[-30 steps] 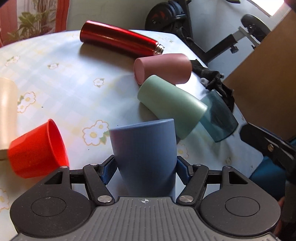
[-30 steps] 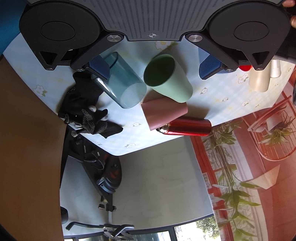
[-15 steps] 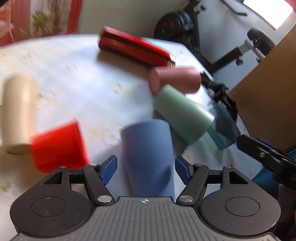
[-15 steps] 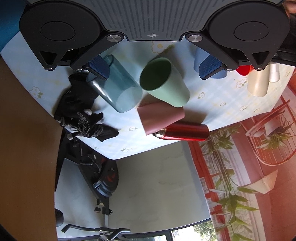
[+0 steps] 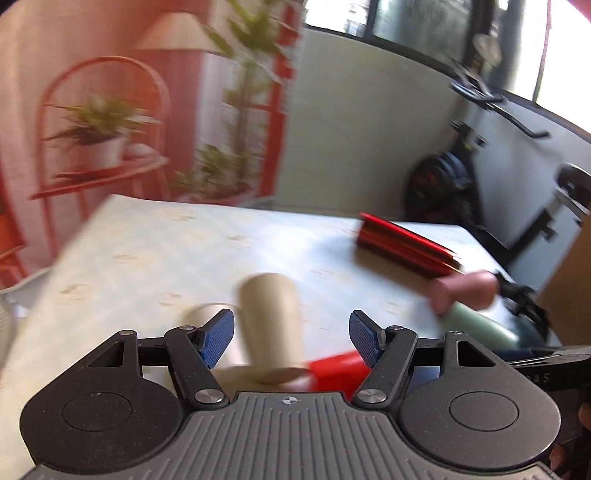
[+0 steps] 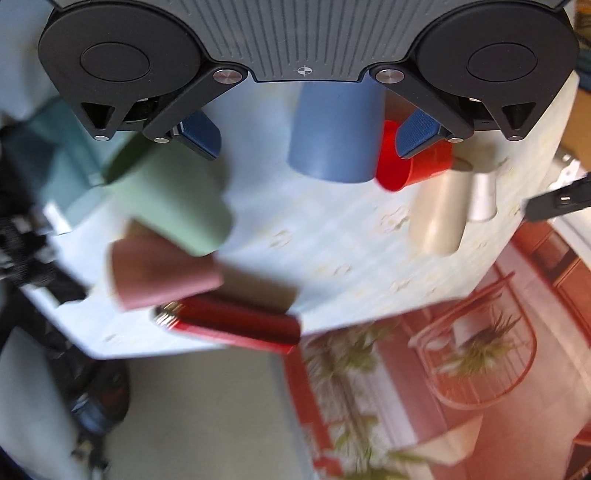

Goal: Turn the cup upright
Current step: 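Rotate the held blue cup upright with the left gripper, then lower the upright blue cup onto the table and open the left gripper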

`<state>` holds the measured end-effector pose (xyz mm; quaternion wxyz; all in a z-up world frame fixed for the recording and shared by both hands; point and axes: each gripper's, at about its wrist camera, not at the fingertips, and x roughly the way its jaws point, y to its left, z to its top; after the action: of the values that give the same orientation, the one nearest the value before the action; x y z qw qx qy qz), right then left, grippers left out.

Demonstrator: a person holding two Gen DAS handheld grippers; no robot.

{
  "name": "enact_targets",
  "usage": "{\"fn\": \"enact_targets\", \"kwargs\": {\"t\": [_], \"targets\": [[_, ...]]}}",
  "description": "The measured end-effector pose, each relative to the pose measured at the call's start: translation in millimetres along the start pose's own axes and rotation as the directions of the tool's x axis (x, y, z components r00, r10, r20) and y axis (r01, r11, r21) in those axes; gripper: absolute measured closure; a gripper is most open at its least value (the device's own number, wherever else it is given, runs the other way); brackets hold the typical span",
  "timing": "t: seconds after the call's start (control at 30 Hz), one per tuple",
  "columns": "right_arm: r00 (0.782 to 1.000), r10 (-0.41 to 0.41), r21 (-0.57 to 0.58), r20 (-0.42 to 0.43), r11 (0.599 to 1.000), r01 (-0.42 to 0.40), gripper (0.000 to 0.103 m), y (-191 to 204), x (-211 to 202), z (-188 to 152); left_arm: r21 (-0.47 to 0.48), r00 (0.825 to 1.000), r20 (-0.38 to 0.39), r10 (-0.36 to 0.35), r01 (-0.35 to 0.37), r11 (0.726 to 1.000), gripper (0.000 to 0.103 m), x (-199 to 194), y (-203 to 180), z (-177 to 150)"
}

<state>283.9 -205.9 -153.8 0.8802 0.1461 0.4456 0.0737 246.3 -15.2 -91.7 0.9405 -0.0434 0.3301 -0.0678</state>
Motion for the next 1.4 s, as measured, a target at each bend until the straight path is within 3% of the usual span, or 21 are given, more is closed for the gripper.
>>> {"fn": "enact_targets", "kwargs": {"t": [0.1,0.23,0.4,0.67,1.03,1.2,1.4], "targets": [[0.997,0.038,0.046,-0.073,0.998,-0.034,0.022,2,25,7,-0.058,1.0,0.005,0.024,-0.024,0.998,0.032,-7,19,-1],[0.988,0.082,0.071,-0.13,0.995,-0.073,0.023,11,45,12,-0.112,0.999,0.002,0.047,-0.047,0.993,0.032,-14,38,-4],[0.979,0.108,0.09,-0.172,0.992,-0.094,0.035,16,57,12,-0.15,0.999,-0.013,0.049,-0.051,0.987,0.032,-15,51,-12],[0.979,0.098,0.089,-0.181,0.993,-0.083,0.035,15,54,6,-0.154,0.999,-0.008,0.037,-0.037,0.987,0.032,-18,48,-23],[0.996,0.089,0.039,0.013,0.995,-0.09,0.036,14,-12,-33,-0.173,0.999,0.021,0.034,-0.03,0.984,0.032,-24,50,-28],[0.995,0.012,-0.047,0.097,0.999,-0.008,0.036,18,-36,-48,-0.183,0.999,0.034,0.029,-0.022,0.983,0.031,-25,48,-28],[0.971,-0.067,-0.162,0.231,0.981,0.107,0.037,24,-43,-48,-0.178,0.999,0.04,0.033,-0.025,0.984,0.031,-26,47,-29]]}}
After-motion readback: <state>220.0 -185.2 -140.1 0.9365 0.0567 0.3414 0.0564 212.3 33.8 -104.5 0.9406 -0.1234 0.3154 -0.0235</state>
